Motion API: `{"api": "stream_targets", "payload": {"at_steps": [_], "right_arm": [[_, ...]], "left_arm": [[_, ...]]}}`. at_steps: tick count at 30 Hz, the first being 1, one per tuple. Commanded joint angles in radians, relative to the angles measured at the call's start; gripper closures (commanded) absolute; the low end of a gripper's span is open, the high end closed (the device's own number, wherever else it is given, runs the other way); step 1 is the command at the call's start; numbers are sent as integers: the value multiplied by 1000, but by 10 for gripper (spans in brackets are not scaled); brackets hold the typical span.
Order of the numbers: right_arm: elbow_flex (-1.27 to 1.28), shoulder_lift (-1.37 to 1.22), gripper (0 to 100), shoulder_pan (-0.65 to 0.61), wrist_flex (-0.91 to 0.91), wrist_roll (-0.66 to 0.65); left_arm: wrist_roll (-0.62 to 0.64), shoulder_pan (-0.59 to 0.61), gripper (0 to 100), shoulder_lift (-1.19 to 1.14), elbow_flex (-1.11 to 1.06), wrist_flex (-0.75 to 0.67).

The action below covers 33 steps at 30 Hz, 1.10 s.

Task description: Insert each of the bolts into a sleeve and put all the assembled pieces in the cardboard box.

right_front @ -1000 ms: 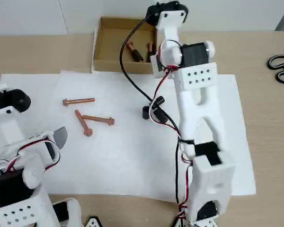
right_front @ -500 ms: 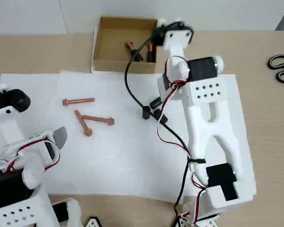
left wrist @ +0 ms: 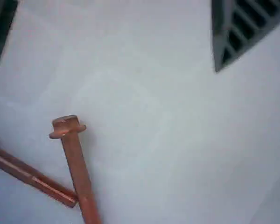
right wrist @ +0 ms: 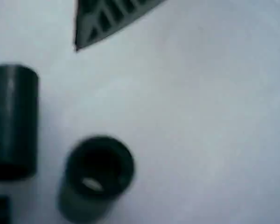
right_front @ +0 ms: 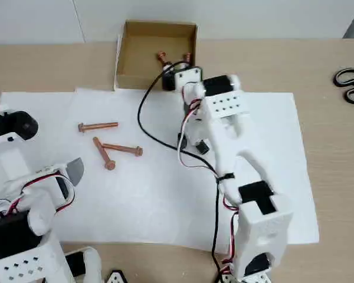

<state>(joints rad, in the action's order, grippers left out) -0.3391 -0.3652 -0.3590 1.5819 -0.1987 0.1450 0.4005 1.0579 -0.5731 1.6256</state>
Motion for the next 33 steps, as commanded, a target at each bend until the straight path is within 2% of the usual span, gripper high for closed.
{"api": "stream_targets", "payload": {"at_steps": [1,12,30,33], "right_arm": [[-5,-15,801,-33,-33,-23],[-6,-90,801,-35,-62,-91],[-6,-243,804,-33,-165,-92],[-6,-265,878,-24,-180,-92]], "left_arm": [[-6,5,723,11,28,-2],[-6,5,723,11,28,-3],[-6,5,723,11,25,-3],[-6,5,723,11,25,-3]]}}
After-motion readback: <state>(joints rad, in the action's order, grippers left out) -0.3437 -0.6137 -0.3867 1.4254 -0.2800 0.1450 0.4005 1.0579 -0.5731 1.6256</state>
